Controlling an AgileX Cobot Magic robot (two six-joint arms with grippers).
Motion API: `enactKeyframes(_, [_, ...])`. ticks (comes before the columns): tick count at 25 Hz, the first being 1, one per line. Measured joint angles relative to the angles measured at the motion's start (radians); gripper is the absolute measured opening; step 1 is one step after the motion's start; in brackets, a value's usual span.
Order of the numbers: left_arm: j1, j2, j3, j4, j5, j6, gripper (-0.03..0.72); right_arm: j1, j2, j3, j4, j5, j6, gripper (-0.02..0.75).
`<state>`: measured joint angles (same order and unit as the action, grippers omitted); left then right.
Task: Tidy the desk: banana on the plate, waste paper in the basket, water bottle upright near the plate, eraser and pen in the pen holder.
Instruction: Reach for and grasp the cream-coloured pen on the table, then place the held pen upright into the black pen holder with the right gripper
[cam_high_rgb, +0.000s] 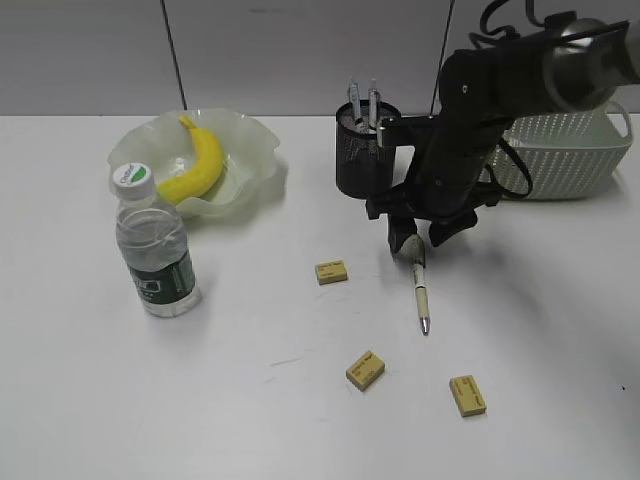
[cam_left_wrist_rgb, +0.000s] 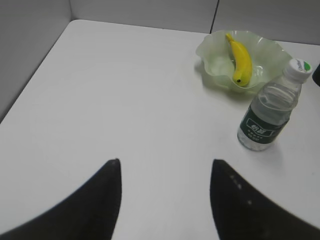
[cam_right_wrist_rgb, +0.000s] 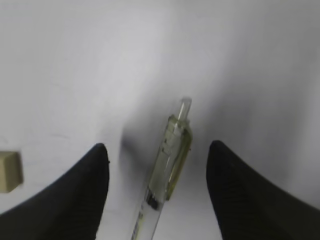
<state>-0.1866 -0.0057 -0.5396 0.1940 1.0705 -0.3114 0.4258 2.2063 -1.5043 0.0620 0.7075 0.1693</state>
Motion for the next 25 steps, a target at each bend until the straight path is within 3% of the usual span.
enactKeyframes(4, [0.0, 0.0, 0.0, 0.0, 0.0, 0.0, 0.424, 0.0, 0.031, -0.014, 0.0, 0.011, 0.007, 0.379])
enactKeyframes(7, [0.0, 0.0, 0.0, 0.0, 0.0, 0.0, 0.424, 0.0, 0.028, -0.014, -0.003, 0.01, 0.011, 0.139])
enactKeyframes(10, [0.0, 0.0, 0.0, 0.0, 0.0, 0.0, 0.424, 0.0, -0.013, -0.007, -0.04, -0.01, 0.013, 0.149])
enactKeyframes(12, [0.0, 0.0, 0.0, 0.0, 0.0, 0.0, 0.424, 0.0, -0.096, 0.021, -0.062, -0.099, 0.013, 0.149])
enactKeyframes(15, [0.0, 0.0, 0.0, 0.0, 0.0, 0.0, 0.424, 0.0, -0.303, 0.139, -0.109, -0.448, 0.013, 0.149])
enactKeyframes(18, [0.0, 0.0, 0.0, 0.0, 0.0, 0.0, 0.424, -0.016, -0.432, 0.273, -0.227, -0.997, 0.004, 0.149])
enactKeyframes(20, [0.0, 0.0, 0.0, 0.0, 0.0, 0.0, 0.424, -0.031, -0.4, 0.299, -0.236, -1.307, -0.034, 0.149])
enactKeyframes(22, [0.0, 0.0, 0.0, 0.0, 0.0, 0.0, 0.423, -0.038, -0.317, 0.294, -0.199, -1.461, -0.052, 0.149])
enactKeyframes(25, [0.0, -0.001, 0.0, 0.0, 0.0, 0.0, 0.423, -0.044, -0.166, 0.267, -0.171, -1.537, -0.059, 0.156])
